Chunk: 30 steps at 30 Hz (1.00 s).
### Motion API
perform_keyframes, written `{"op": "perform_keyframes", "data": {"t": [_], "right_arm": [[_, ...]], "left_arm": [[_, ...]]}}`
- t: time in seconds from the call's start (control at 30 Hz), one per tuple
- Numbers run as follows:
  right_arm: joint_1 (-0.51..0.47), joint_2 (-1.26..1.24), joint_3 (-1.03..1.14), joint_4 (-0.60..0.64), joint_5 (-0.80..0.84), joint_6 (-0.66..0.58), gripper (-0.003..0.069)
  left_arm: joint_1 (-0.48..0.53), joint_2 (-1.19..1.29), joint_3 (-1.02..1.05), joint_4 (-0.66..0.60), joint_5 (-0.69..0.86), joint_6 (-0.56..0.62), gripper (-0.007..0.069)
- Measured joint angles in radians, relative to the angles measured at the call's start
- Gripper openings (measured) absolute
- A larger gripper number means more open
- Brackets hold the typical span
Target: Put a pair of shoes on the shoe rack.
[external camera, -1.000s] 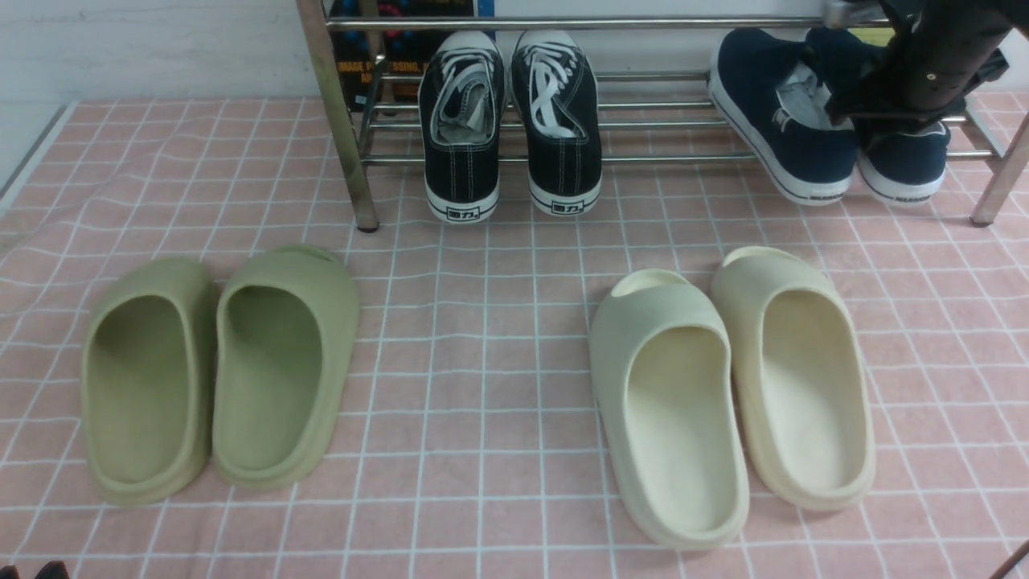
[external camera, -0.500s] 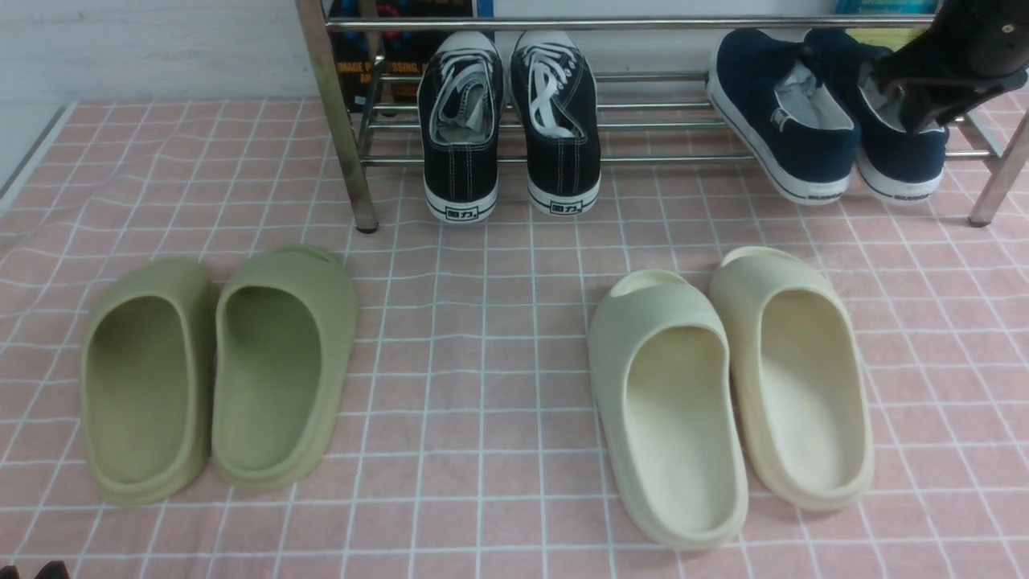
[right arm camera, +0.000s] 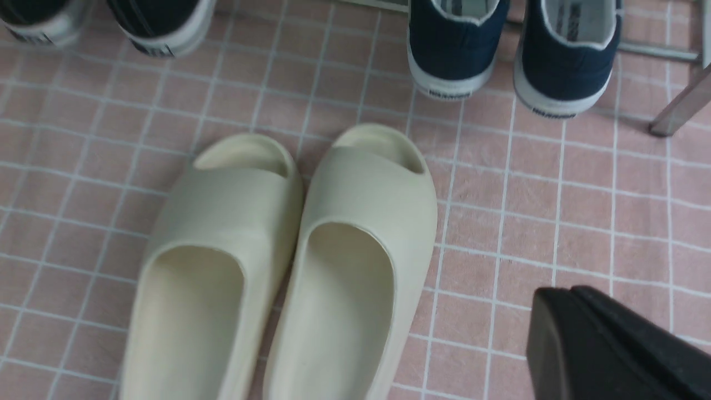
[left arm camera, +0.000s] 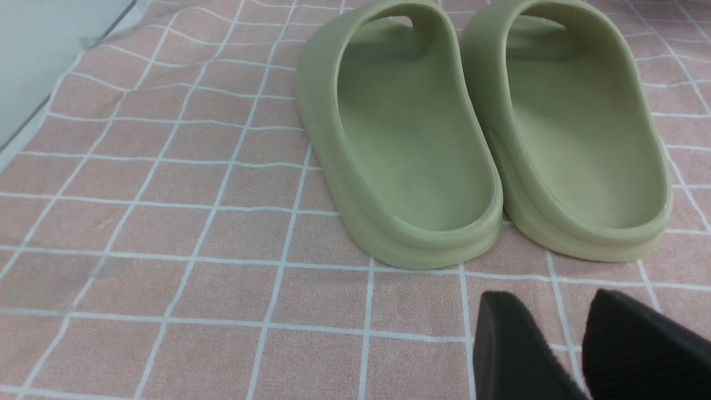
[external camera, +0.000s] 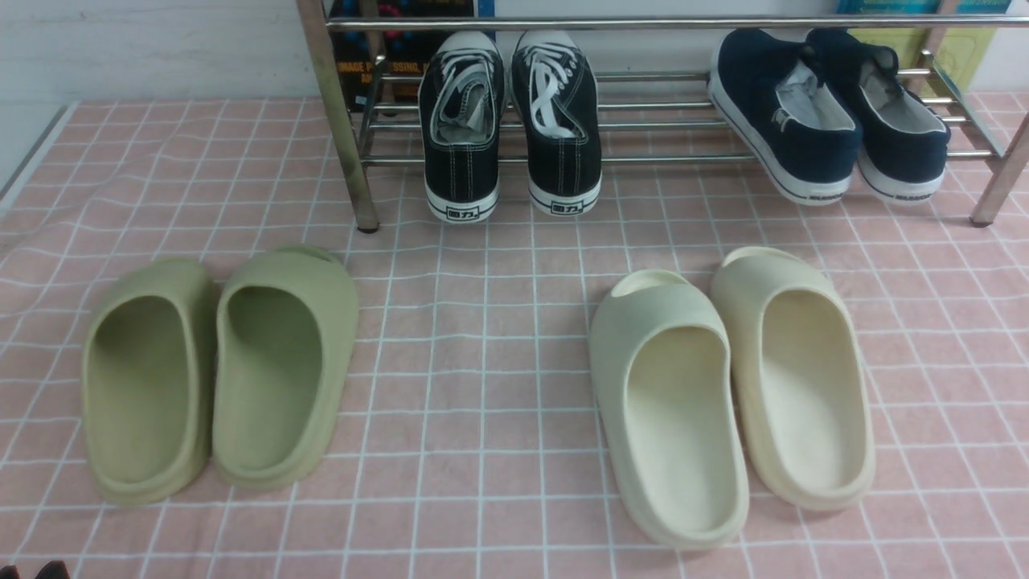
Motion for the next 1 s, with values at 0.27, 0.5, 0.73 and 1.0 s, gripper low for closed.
{"op": "perform_keyframes", "data": {"t": [0.27,0.5,0.73,1.0], "right_arm": [[0.000,-0.419,0.277,0.022,-0.088,0.008,-0.0018],[0.000,-0.566,0.357,0.035,-0.096,0.021,-0.0015],[0.000,-0.572,0.360,0.029,-0.089,0.021,-0.0010],[0.000,-0.572,0.360,0.075,-0.124,0.021,-0.0007]], "left_arm": [[0.000,0.000,0.000,0.000,0.000,0.000,0.0240],[0.000,0.000,0.000,0.000,0.000,0.000,0.0240],[0.000,0.000,0.000,0.000,0.000,0.000,0.0240],[0.000,0.000,0.000,0.000,0.000,0.000,0.0240]]}}
